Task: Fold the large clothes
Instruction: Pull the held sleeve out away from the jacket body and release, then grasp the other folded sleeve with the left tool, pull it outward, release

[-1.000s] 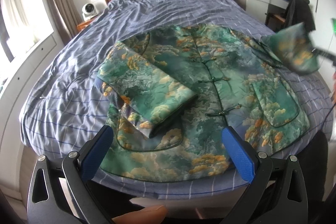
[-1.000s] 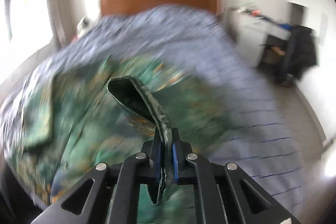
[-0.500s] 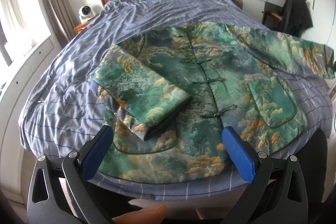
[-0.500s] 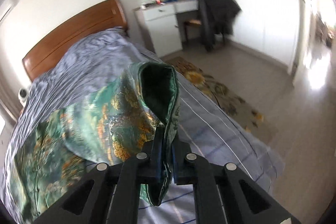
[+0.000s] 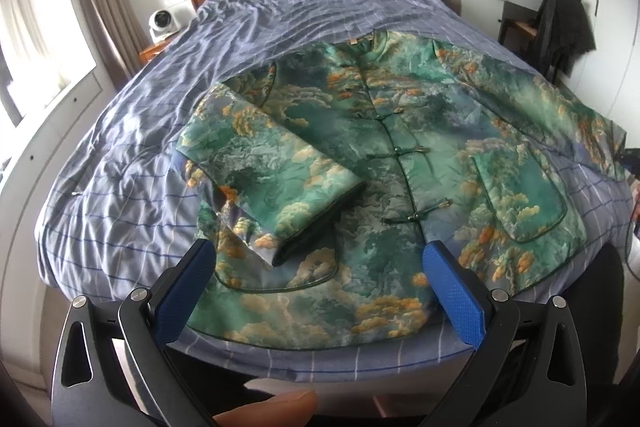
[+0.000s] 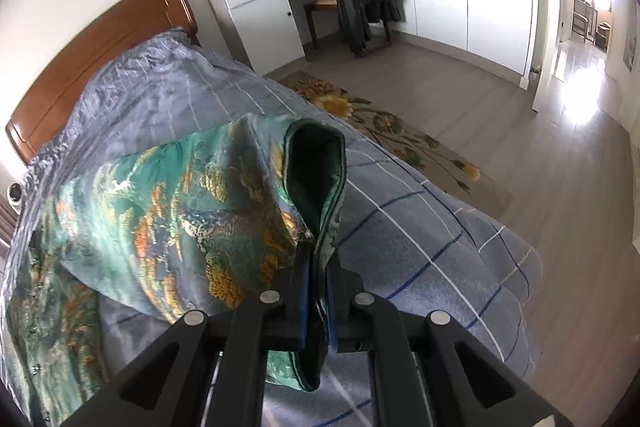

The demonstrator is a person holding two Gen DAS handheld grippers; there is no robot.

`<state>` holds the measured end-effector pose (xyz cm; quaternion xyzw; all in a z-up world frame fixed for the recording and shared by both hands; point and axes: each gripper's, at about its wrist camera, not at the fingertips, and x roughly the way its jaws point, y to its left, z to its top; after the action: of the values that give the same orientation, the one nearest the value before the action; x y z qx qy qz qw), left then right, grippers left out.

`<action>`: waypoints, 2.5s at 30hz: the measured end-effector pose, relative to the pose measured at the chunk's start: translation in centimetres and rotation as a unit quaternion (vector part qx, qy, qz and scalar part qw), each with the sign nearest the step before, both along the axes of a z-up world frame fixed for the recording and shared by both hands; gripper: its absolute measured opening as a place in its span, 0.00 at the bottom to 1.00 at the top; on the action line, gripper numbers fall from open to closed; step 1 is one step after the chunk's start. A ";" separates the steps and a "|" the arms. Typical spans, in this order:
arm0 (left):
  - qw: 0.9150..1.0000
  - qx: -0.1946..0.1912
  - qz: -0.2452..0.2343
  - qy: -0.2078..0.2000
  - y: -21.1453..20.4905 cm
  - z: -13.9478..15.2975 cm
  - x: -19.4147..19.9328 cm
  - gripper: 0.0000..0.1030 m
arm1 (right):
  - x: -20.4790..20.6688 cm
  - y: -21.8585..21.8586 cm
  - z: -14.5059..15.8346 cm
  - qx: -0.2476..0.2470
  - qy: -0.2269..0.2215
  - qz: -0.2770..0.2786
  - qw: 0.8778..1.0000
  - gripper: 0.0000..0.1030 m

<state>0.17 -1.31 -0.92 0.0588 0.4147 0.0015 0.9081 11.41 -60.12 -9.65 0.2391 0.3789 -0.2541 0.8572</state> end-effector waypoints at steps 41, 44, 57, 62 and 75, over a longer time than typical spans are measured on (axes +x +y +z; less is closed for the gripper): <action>0.991 0.085 -0.101 0.006 6.7 -2.8 7.2 1.00 | -8.4 -0.6 -0.5 0.080 -0.024 -0.042 0.996 0.53; 0.977 0.098 -0.178 0.059 5.2 -6.5 8.7 1.00 | -10.0 1.7 1.6 0.047 -0.025 -0.015 0.998 0.53; 0.965 0.104 -0.216 0.102 4.3 -11.8 10.9 0.22 | -8.6 17.8 5.7 0.007 -0.054 0.170 0.984 0.53; 0.989 0.019 -0.141 0.044 9.9 -6.0 9.7 0.12 | -7.8 22.3 6.7 0.013 -0.069 0.220 0.973 0.53; 0.970 -0.098 0.218 -0.038 34.8 -0.8 7.7 0.13 | -6.7 26.2 6.6 0.008 -0.063 0.262 0.963 0.53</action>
<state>7.86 33.50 -1.69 -0.1226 0.3811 0.1604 0.9022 4.75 -33.92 -3.05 0.1540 0.3752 -0.0019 0.9141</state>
